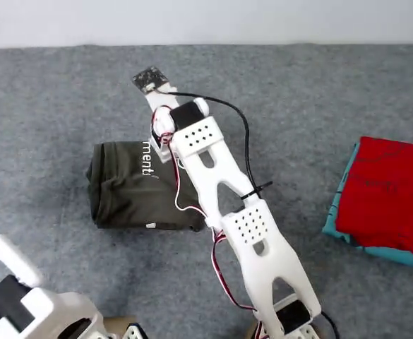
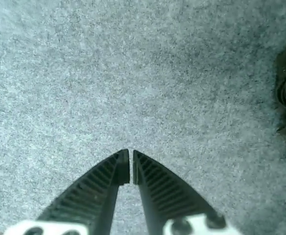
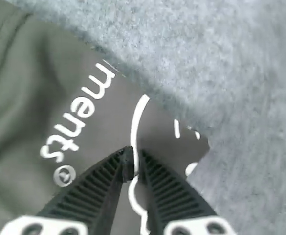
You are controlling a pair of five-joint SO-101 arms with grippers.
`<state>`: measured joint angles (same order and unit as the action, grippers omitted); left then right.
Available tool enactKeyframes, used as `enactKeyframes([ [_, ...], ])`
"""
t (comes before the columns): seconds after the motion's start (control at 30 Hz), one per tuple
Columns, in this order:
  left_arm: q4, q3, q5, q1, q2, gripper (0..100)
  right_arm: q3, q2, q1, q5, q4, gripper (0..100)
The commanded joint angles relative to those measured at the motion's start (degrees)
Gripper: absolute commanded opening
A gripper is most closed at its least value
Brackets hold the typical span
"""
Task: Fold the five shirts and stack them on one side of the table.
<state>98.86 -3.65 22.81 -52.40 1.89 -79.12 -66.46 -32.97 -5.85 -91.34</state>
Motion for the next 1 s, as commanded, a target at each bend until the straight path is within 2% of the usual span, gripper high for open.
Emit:
enactKeyframes([
  [0.0, -0.79, -0.13, 0.00, 0.00, 2.55, 2, -5.54, -2.07, 2.86, -1.49, 0.04, 0.9],
  [0.27, -0.88, -0.13, 0.00, 0.09, 2.46, 2, -7.65, -5.41, 6.90, -1.49, 0.04, 1.1],
  [0.4, -0.88, -0.13, 0.00, 0.09, 2.46, 2, -13.10, -3.21, 4.26, -1.49, -1.45, 3.2],
  [0.53, -0.97, -0.13, 0.09, 0.09, 2.46, 2, -14.86, -0.22, 0.22, -0.97, -7.25, 13.6],
  [0.67, -0.97, -0.13, 0.18, 0.09, 2.46, 2, -14.42, 2.86, -1.89, 3.96, -11.74, 14.7],
  [0.8, -0.97, -0.13, 0.18, 0.09, 2.46, 2, -8.26, 7.43, -2.24, 4.92, -11.74, 10.3],
  [0.97, -0.97, -0.13, 0.26, 0.09, 2.46, 2, 9.76, 16.92, -4.79, 4.92, -11.47, 8.0],
])
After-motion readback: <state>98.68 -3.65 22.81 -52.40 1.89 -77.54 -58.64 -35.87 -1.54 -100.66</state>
